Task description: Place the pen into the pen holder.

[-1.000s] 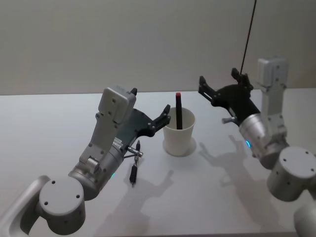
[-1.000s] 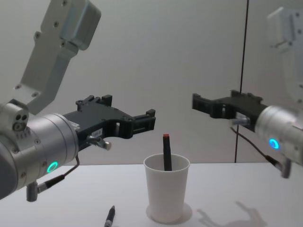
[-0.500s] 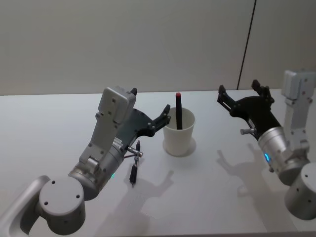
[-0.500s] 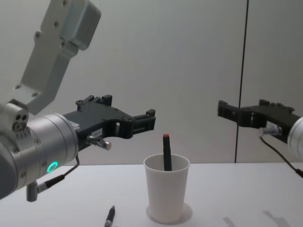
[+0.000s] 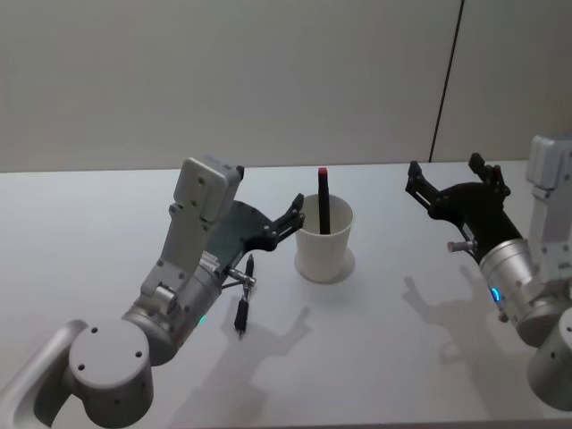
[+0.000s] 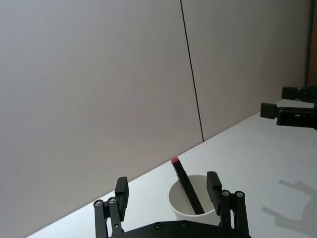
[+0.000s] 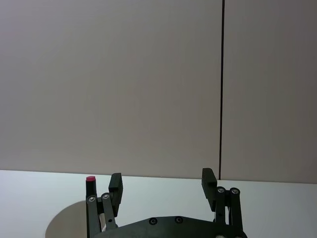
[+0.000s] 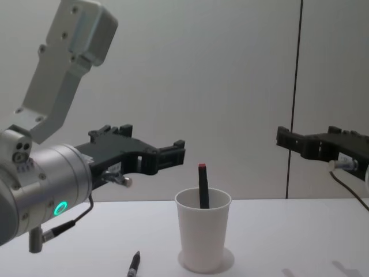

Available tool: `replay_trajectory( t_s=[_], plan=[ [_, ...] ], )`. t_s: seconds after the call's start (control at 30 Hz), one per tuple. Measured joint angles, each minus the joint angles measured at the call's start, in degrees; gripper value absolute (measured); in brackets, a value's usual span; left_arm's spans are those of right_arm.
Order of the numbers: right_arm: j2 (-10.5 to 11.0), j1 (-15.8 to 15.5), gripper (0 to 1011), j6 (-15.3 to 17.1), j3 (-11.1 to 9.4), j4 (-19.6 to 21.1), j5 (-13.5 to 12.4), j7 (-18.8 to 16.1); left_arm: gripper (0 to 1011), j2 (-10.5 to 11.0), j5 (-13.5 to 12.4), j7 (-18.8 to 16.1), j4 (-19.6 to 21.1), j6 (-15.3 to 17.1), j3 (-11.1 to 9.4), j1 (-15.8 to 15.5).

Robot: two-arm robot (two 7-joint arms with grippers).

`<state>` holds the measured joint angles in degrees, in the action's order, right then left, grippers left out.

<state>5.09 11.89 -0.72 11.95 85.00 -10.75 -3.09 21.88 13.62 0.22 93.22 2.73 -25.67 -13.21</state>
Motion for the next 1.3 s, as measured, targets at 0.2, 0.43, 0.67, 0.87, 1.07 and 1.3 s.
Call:
replay_trajectory(
  t_s=[0.2,0.43,0.67,0.87,1.07,1.3],
  plan=[
    [0.16,-0.36,1002,0.11,-0.08,0.4,-0.18,0.13,1003,0.06,2.5,-0.98,0.21,2.45,0.45,0.35],
    [0.29,-0.65,1001,0.21,-0.14,0.71,-0.34,0.24,1003,0.07,6.04,-2.32,0.23,5.96,1.16,0.69],
    [0.35,-0.8,1002,0.26,-0.18,0.87,-0.41,0.29,1003,-0.21,9.93,-3.65,-0.55,10.5,1.97,0.59],
    [0.37,-0.87,1002,0.29,-0.22,0.95,-0.44,0.32,1003,-0.59,12.12,-4.63,-1.53,14.59,2.51,0.07],
    [0.4,-0.9,1002,0.3,-0.23,1.01,-0.48,0.35,1003,-1.16,13.67,-5.54,-2.99,19.26,2.99,-0.84],
    [0.44,-0.94,1002,0.3,-0.22,1.05,-0.51,0.35,1003,-2.08,14.08,-5.55,-5.83,24.26,3.29,-2.48]
  ],
)
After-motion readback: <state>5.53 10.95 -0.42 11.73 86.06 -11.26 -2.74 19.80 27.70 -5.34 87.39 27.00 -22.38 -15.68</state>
